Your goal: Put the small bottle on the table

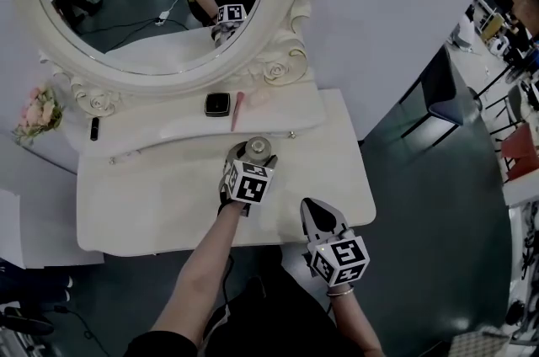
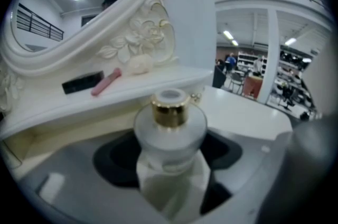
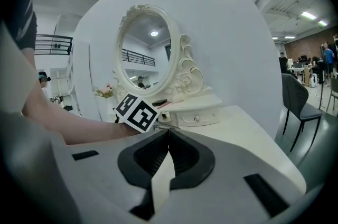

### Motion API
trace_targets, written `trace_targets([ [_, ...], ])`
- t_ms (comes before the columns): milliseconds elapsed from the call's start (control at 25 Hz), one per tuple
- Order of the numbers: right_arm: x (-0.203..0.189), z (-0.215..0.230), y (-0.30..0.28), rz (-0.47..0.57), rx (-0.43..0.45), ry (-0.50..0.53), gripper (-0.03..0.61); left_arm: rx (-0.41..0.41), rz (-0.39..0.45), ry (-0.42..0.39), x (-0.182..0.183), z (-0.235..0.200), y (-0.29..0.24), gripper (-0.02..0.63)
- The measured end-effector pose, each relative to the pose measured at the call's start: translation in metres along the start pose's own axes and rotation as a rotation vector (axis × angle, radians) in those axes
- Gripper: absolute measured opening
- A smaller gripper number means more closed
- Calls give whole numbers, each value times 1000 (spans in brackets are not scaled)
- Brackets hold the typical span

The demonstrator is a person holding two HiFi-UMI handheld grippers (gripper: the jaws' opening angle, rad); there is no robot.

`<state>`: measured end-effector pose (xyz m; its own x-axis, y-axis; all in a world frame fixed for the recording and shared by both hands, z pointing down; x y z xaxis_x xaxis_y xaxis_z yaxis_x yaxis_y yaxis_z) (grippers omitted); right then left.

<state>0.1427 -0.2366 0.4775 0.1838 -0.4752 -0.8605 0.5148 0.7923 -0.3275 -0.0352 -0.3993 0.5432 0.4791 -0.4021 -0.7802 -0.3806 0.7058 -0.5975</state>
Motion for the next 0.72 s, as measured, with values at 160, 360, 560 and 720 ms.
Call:
trace_targets([
  [160,-1,-7,1,10,10,4,5,-5,31,42,-10,1,25,331],
  [360,-5,-19,6,18,24,13,5,7,85,117,-24,0,67,245],
  [560,-9,-31,11,26,32,17,5,25,132,120,-30,5,107,178],
  [720,-11,-41,15,37,42,26,5,45,163,126,-34,7,137,129],
])
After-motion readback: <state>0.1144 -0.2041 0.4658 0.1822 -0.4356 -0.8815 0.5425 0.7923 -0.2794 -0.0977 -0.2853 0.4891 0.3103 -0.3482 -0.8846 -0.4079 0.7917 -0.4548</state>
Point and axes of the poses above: the fingertips, and each gripper's own axes: y backward along the fingers, z to its right, x out of its top, the point moved 10 cm from there along y, backward along the fingers, and after that the axes turned 11 degrees about -y, right-handed, at the moved point
